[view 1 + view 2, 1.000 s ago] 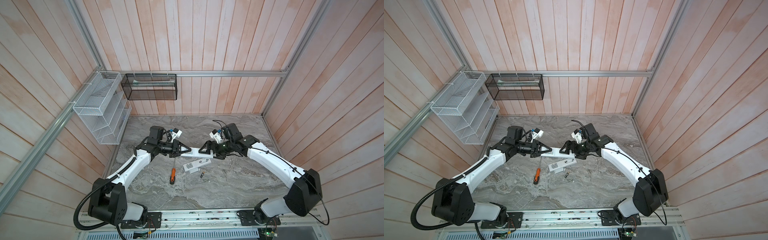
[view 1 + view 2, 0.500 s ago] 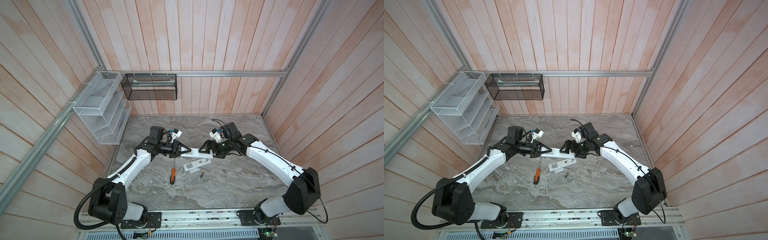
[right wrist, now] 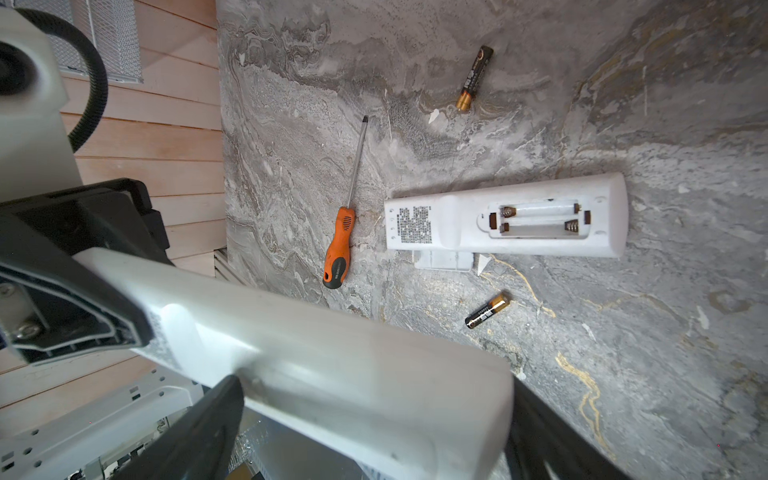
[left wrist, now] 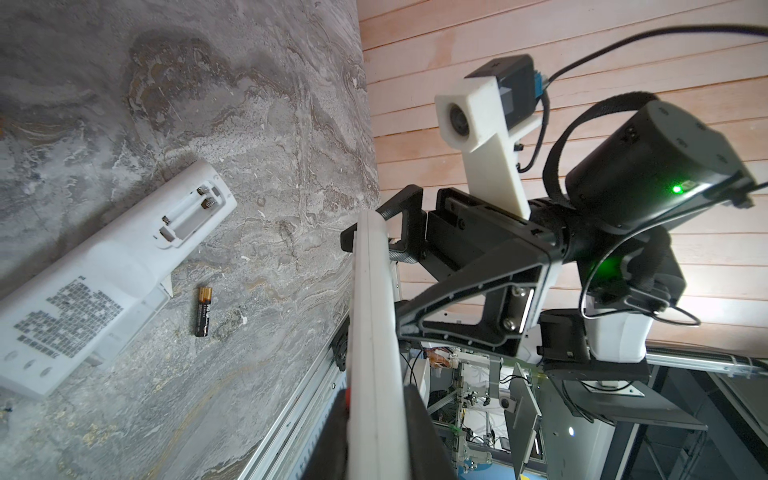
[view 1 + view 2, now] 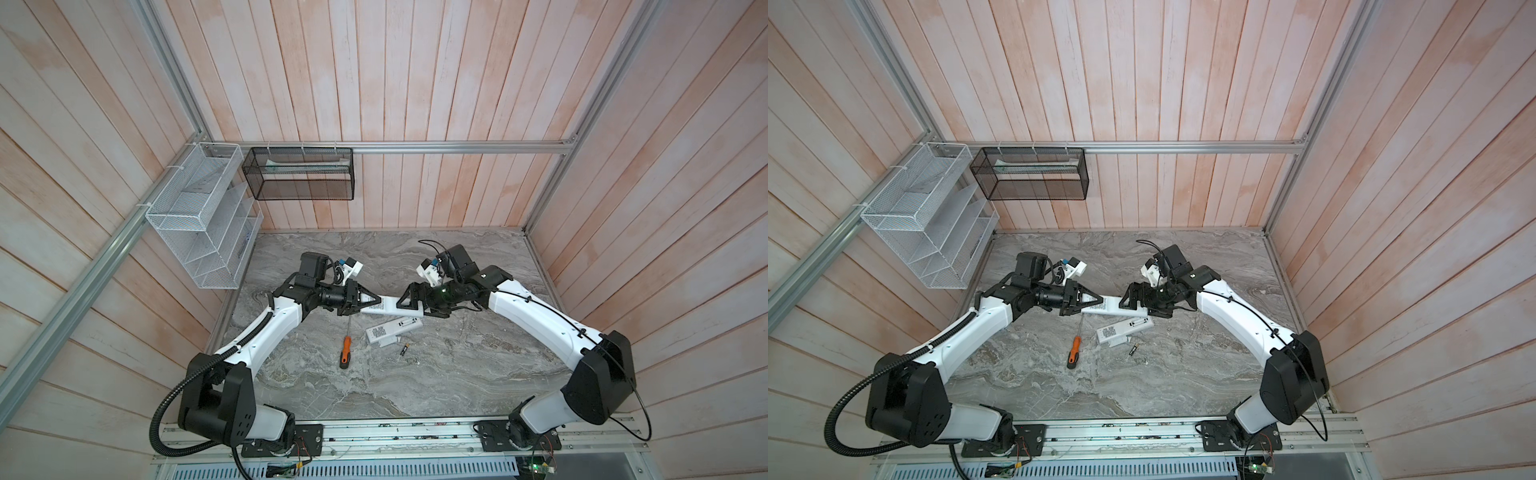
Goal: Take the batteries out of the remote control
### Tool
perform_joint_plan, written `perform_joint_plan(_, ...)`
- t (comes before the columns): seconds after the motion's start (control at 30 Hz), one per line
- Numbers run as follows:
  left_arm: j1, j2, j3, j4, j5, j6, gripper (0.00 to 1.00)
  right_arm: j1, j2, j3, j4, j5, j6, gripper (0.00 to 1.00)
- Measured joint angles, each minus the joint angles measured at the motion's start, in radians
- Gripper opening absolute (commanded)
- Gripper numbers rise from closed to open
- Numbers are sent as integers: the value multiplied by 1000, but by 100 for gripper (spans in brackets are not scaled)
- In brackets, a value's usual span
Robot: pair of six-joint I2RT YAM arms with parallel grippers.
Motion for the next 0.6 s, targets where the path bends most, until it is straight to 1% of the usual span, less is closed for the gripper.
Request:
perform_joint_plan(0.23,0,0,0,0,-6,4,0,2,1,6,-11,26,1,94)
perform_joint_plan(0.6,-1,0,0,0,-6,3,0,2,1,6,-4,31,5,94)
